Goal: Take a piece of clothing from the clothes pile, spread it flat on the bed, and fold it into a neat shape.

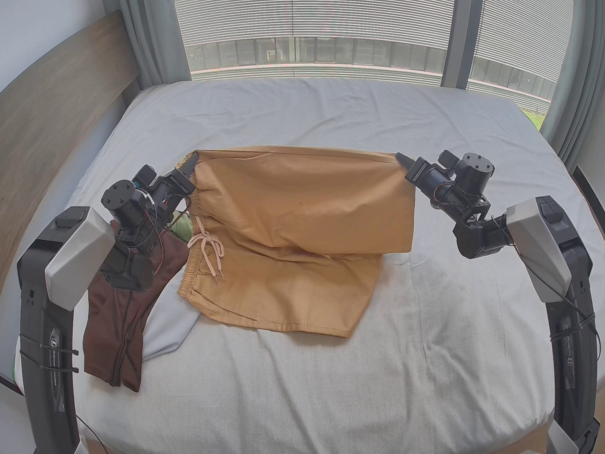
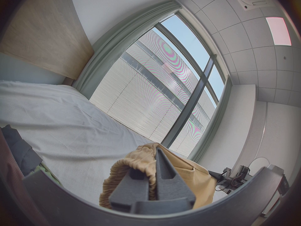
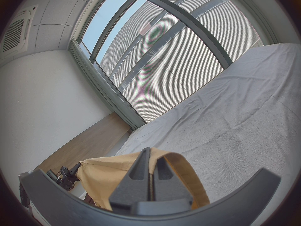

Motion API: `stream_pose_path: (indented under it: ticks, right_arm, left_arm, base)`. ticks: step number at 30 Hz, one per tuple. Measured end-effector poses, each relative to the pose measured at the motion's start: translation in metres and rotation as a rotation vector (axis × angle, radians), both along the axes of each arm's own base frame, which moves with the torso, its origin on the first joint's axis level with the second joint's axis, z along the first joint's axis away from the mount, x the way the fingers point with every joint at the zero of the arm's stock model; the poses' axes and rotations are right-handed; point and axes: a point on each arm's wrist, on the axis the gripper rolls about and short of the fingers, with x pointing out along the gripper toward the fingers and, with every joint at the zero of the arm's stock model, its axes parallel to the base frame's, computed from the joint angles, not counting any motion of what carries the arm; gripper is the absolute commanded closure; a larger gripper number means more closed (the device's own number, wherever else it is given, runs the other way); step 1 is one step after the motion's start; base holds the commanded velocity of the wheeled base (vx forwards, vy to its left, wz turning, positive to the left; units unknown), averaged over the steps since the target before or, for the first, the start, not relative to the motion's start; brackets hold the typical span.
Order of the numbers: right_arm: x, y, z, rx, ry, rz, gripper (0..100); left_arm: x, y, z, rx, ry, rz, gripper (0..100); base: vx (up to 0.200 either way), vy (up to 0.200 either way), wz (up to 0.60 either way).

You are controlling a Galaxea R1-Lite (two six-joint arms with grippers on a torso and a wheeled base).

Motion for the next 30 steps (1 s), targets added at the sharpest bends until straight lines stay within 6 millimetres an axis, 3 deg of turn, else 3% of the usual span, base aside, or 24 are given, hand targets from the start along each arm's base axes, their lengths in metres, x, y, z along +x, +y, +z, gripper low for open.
stream_pose_path:
  ticks: [12, 13, 17, 18, 30]
  right_arm:
    - [0.022, -0.002, -0.011, 0.004, -0.023, -0.009, 100]
    - [0.023, -0.002, -0.015, 0.002, -0.011, -0.010, 100]
    - [0.027, -0.004, -0.032, -0.007, 0.046, -0.017, 100]
    - [0.028, -0.004, -0.037, -0.011, 0.070, -0.018, 0]
    - [0.031, -0.004, -0.132, -0.093, 0.444, -0.058, 0]
  left_arm:
    - [0.014, 0.004, -0.010, -0.008, 0.013, 0.004, 100]
    - [0.015, 0.005, -0.011, -0.011, 0.016, 0.004, 0]
    - [0.018, 0.009, -0.011, -0.019, 0.022, 0.012, 0]
    - [0.018, 0.009, -0.010, -0.021, 0.020, 0.014, 0]
    - [0.021, 0.015, -0.008, -0.035, 0.032, 0.057, 0]
  base:
    - [0.000, 0.000, 0.00]
    - [0.000, 0.000, 0.00]
    - [0.000, 0.000, 0.00]
    - [0.000, 0.000, 0.00]
    - [0.000, 0.000, 0.00]
